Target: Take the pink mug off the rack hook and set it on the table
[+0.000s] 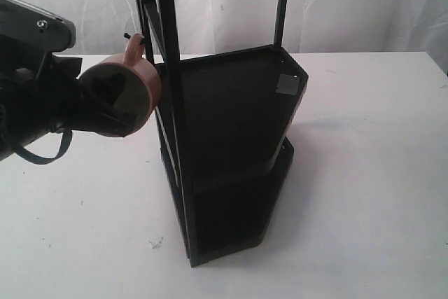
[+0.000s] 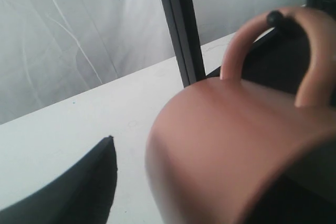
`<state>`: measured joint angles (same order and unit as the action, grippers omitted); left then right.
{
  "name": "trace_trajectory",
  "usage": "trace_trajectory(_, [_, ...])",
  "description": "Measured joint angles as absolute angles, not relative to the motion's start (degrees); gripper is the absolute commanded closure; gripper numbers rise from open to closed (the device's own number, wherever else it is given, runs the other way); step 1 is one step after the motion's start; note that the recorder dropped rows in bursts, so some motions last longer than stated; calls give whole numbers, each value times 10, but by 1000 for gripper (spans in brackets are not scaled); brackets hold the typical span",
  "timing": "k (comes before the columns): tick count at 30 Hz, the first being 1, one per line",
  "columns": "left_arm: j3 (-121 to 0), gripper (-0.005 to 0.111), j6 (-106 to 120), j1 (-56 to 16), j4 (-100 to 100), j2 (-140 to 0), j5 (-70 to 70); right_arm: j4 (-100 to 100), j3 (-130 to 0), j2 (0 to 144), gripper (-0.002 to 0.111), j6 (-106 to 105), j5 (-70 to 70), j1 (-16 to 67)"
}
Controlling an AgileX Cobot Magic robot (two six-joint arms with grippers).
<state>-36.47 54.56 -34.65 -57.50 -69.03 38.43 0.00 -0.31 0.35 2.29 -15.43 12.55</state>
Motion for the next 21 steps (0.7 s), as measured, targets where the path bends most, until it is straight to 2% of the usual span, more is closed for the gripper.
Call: trace_trajectory(21, [-365,44,528,-347,-563,-703,409,0,-3,3,108,23,-154,126])
